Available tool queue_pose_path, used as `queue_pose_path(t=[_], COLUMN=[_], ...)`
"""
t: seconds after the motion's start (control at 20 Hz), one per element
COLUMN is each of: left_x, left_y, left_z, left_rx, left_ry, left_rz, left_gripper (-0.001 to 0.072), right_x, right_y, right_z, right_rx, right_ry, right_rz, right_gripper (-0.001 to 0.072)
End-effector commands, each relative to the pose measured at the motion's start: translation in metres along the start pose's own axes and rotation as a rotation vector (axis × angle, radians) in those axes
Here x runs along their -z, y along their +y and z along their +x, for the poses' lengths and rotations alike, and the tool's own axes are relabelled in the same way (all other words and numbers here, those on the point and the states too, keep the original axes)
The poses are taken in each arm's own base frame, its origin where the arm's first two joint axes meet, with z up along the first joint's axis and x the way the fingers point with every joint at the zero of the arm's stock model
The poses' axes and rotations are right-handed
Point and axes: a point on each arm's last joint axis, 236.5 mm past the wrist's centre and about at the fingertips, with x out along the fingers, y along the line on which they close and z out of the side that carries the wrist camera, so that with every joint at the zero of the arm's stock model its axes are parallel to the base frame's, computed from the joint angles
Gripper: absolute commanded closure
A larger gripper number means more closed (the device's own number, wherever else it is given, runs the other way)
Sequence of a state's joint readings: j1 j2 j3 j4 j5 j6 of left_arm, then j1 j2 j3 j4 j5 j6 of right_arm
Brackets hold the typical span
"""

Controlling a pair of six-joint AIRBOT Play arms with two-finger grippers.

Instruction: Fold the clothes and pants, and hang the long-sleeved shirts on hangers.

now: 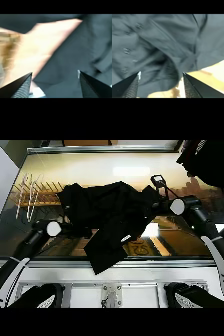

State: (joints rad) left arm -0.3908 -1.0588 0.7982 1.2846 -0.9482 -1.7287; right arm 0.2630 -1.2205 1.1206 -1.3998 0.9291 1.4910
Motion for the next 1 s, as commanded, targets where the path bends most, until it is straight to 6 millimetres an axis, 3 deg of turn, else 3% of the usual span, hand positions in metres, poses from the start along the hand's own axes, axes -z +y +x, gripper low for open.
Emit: queue_pose_path(t=[0.0,0.25,0.3,0.4,0.55,0.95], left_x=[0.004,0.002,0.003,0.004,-0.001,-0.018], left_y=[-0.064,-0.103,-0.107,-0.117,-0.133,-0.149], left_z=[0.022,0.051,0.057,0.068,0.083,0.129], left_rx=[0.029,-0.079,-0.105,-0.151,-0.211,-0.294], left_ry=[0.025,0.078,0.083,0.079,0.059,0.084], left_rz=[0.164,0.281,0.303,0.348,0.446,0.504], left_gripper=[0.0091,0.0092,0.0092,0.0092,0.0092,0.0091], right_x=[0.022,0.03,0.03,0.031,0.027,0.007], right_y=[-0.024,-0.034,-0.035,-0.036,-0.034,-0.014], right_z=[0.046,0.087,0.091,0.094,0.083,0.008], right_rx=[0.033,0.051,0.052,0.052,0.055,0.02], right_ry=[0.108,0.133,0.132,0.136,0.12,0.036], right_rz=[-0.02,-0.018,-0.017,-0.014,0.067,0.12], right_gripper=[0.0135,0.0138,0.0194,0.0706,0.07,0.07])
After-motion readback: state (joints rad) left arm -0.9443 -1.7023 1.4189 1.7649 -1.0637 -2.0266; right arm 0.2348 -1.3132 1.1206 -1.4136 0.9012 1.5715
